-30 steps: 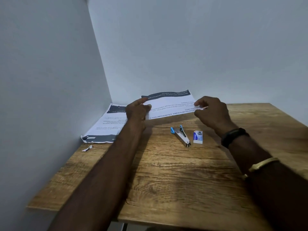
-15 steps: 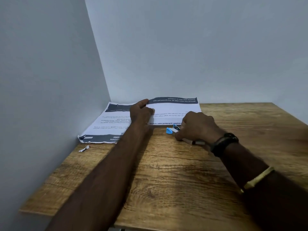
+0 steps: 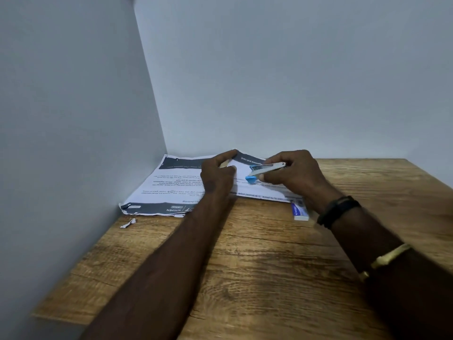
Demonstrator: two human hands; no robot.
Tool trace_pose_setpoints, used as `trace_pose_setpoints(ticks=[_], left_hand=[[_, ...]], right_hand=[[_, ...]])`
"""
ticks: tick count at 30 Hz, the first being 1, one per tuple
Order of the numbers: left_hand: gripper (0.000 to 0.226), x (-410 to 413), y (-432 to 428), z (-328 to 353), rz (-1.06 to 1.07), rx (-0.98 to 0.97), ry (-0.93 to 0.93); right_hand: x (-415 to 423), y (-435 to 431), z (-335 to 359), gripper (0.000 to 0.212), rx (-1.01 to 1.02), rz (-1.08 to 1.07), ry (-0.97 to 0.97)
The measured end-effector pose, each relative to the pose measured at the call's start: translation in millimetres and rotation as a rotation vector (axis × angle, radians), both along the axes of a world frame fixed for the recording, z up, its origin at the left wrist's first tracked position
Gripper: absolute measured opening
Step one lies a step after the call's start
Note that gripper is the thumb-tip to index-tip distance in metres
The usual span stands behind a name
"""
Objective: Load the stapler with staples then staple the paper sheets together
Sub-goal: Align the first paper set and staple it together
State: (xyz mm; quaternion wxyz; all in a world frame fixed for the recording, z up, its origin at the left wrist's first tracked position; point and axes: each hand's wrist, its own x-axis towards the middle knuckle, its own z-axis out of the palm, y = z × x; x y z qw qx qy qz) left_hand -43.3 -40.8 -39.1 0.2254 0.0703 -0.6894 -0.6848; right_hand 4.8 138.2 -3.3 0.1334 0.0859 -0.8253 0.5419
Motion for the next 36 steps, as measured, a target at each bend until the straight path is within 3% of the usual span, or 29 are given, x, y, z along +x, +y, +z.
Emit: trace_pose_setpoints(ticks=[6, 9, 12, 19, 36], left_hand=[[0.052, 4, 7, 0, -0.016, 0.014, 0.01], [0.05, 5, 8, 1, -0.014, 0.005, 0.033], [0.049, 8, 10, 3, -0.013, 0.007, 0.052], [0.042, 13, 10, 9, -0.023, -0.008, 0.099], [0.032, 24, 8, 14, 0.033, -0.075, 0.215]], right_hand=[[-11, -5, -1, 0.034, -0.504, 0.099, -0.116], [-20, -5, 9, 0.033, -0.606, 0.153, -0.116], [-28, -7, 19, 0.032, -0.55, 0.168, -0.083], [-37, -18, 23, 0.025, -0.17, 0.182, 0.032], [-40, -17, 30, 0.026, -0.161, 0.247, 0.016]])
